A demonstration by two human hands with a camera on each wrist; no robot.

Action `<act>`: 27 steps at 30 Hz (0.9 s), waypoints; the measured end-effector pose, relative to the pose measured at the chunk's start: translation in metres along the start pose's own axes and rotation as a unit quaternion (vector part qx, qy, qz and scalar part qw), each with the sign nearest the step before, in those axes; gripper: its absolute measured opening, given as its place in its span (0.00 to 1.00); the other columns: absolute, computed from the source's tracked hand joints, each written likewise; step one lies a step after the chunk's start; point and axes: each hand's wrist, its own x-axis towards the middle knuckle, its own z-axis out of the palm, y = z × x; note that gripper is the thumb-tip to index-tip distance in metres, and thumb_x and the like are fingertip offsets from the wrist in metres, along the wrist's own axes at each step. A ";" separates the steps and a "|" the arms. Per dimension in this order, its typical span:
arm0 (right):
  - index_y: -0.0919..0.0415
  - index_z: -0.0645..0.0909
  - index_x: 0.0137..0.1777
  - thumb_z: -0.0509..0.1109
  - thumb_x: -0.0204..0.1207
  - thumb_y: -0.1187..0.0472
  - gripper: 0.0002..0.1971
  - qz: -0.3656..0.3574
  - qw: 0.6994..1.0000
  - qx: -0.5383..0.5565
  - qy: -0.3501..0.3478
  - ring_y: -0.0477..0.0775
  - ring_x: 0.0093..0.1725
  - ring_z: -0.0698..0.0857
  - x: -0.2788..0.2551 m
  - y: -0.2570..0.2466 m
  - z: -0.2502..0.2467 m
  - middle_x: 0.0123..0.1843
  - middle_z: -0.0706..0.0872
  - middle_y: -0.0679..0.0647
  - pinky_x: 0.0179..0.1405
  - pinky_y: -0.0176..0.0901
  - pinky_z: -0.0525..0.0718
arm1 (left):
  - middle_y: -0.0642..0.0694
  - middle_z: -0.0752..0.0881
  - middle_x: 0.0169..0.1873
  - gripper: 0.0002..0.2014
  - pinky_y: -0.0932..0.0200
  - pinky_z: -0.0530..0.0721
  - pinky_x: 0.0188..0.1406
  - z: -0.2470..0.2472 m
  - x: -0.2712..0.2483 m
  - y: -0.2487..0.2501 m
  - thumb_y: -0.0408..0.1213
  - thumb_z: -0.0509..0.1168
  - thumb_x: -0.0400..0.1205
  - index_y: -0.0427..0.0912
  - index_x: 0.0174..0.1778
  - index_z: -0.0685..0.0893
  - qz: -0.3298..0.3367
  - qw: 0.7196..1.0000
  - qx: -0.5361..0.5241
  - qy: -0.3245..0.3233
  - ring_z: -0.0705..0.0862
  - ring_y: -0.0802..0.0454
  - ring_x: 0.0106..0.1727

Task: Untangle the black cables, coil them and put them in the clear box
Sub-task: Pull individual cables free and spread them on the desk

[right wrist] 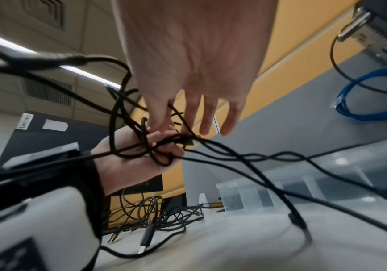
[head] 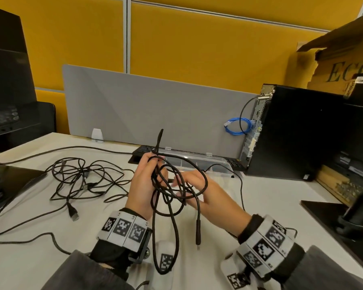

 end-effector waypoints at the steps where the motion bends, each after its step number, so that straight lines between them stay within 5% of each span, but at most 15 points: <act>1: 0.46 0.80 0.51 0.63 0.78 0.62 0.09 -0.005 1.000 0.009 0.019 0.41 0.61 0.77 0.000 -0.001 0.001 0.57 0.81 0.41 0.62 0.35 0.74 | 0.51 0.70 0.24 0.09 0.67 0.67 0.19 0.000 0.000 0.000 0.36 0.51 0.86 0.45 0.42 0.75 -0.002 1.000 0.000 -0.006 0.67 0.59 0.23; 3: 0.41 0.78 0.42 0.59 0.79 0.59 0.11 0.018 0.998 0.018 0.061 0.39 0.53 0.81 -0.003 0.000 -0.004 0.48 0.84 0.41 0.53 0.30 0.77 | 0.51 0.69 0.25 0.10 0.67 0.65 0.20 0.000 -0.001 0.002 0.36 0.51 0.86 0.45 0.41 0.75 -0.006 1.000 -0.007 -0.014 0.66 0.59 0.23; 7: 0.52 0.75 0.46 0.55 0.84 0.57 0.08 0.120 0.983 -0.101 0.092 0.35 0.35 0.76 -0.012 0.019 -0.041 0.37 0.78 0.42 0.36 0.27 0.72 | 0.52 0.69 0.24 0.11 0.68 0.66 0.20 -0.002 -0.001 0.004 0.36 0.51 0.86 0.43 0.43 0.77 0.005 1.000 -0.027 -0.006 0.67 0.59 0.23; 11: 0.55 0.71 0.42 0.53 0.85 0.52 0.12 0.259 0.930 -0.217 0.145 0.45 0.32 0.78 -0.035 0.063 -0.095 0.33 0.78 0.49 0.28 0.34 0.69 | 0.52 0.68 0.21 0.13 0.70 0.66 0.15 -0.009 0.004 0.008 0.38 0.51 0.86 0.43 0.41 0.78 0.007 0.994 -0.105 0.005 0.65 0.60 0.20; 14: 0.53 0.77 0.56 0.58 0.84 0.54 0.08 0.347 0.852 -0.388 -0.054 0.51 0.48 0.82 -0.056 0.081 -0.114 0.50 0.83 0.54 0.43 0.39 0.80 | 0.52 0.68 0.19 0.14 0.71 0.65 0.13 -0.012 0.005 0.009 0.39 0.51 0.86 0.45 0.39 0.78 -0.002 0.988 -0.155 0.006 0.66 0.60 0.18; 16: 0.51 0.67 0.74 0.62 0.80 0.58 0.22 0.332 0.809 -0.443 -0.196 0.53 0.64 0.74 -0.063 0.081 -0.111 0.67 0.74 0.53 0.60 0.43 0.78 | 0.52 0.68 0.19 0.13 0.70 0.65 0.13 -0.012 0.005 0.007 0.40 0.51 0.86 0.45 0.38 0.78 -0.017 0.984 -0.179 0.002 0.66 0.60 0.18; 19: 0.50 0.49 0.82 0.63 0.77 0.64 0.37 0.293 0.852 -0.363 -0.238 0.55 0.76 0.60 -0.056 0.063 -0.099 0.79 0.59 0.52 0.72 0.48 0.69 | 0.52 0.68 0.21 0.10 0.70 0.65 0.21 -0.009 0.006 0.003 0.41 0.56 0.81 0.45 0.37 0.79 -0.030 0.979 -0.201 -0.005 0.66 0.60 0.21; 21: 0.51 0.46 0.82 0.64 0.79 0.61 0.37 0.274 0.887 -0.319 -0.194 0.55 0.77 0.59 -0.044 0.053 -0.089 0.80 0.58 0.52 0.74 0.51 0.67 | 0.51 0.68 0.24 0.08 0.66 0.62 0.28 -0.008 0.007 0.001 0.43 0.59 0.77 0.46 0.36 0.81 -0.033 0.979 -0.202 -0.006 0.66 0.59 0.24; 25: 0.50 0.69 0.72 0.61 0.82 0.59 0.19 0.193 0.969 -0.145 0.049 0.43 0.60 0.76 -0.021 0.039 -0.057 0.64 0.77 0.47 0.59 0.33 0.76 | 0.52 0.67 0.26 0.09 0.61 0.60 0.36 -0.005 0.006 -0.001 0.46 0.58 0.78 0.47 0.39 0.80 -0.066 0.972 -0.224 -0.026 0.64 0.58 0.27; 27: 0.49 0.76 0.65 0.57 0.84 0.56 0.13 0.177 0.984 -0.032 0.001 0.38 0.53 0.79 -0.010 0.033 -0.036 0.58 0.81 0.43 0.55 0.32 0.79 | 0.53 0.67 0.24 0.13 0.60 0.64 0.37 -0.003 0.003 0.000 0.47 0.54 0.81 0.49 0.36 0.80 -0.078 0.969 -0.227 -0.051 0.65 0.58 0.25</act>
